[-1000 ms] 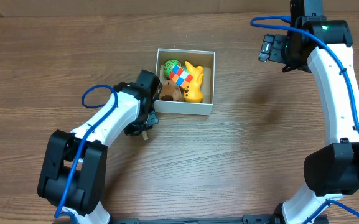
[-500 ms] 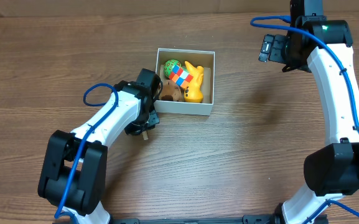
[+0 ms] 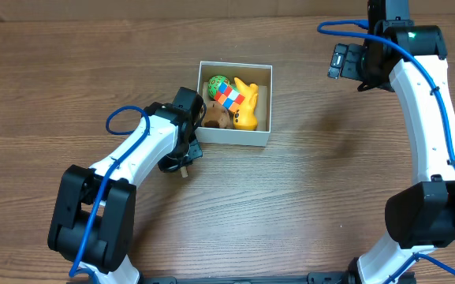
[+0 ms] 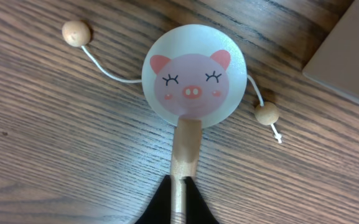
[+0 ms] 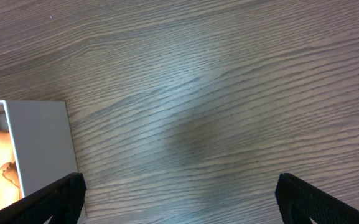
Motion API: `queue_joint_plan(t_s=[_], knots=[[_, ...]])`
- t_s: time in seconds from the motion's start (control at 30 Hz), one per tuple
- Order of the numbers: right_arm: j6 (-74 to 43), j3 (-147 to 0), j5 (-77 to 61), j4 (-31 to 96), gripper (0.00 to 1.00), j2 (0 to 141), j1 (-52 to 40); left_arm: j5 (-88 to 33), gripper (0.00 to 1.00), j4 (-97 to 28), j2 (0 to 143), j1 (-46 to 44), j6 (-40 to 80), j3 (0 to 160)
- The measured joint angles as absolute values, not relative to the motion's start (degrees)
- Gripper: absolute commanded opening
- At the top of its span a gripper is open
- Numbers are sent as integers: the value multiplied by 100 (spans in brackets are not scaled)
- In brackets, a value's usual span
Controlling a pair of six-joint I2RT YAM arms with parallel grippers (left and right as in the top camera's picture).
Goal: Pack container
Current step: 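Close the left gripper around the rattle handle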
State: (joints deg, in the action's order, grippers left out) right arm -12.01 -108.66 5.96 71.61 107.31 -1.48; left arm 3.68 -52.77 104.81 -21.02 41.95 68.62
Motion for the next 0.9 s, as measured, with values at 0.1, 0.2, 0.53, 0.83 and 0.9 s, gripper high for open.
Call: queue_joint_plan(t_s=[0.1,0.2,0.53,0.83,0.9], knots=[[-1197,-10866,596,7164,100,10731,-148,346,61,-5284,10481,-2102,4195,6862],[-1199,-10866,598,7159,100,10731,-148,322,59,-5430,10481,-2102,4200,6862],[-1201,-10866,598,7157,100,10731,-148,303,58,-5096,10490,-2285,4178,6685],[-1199,-10866,598,7161,100,10731,-148,237,52,-4816,10495,-2329,4178,6333],[-1201,-10866,598,7159,100,10731,-148,237,45,-4790,10495,-2329,4176,6333]])
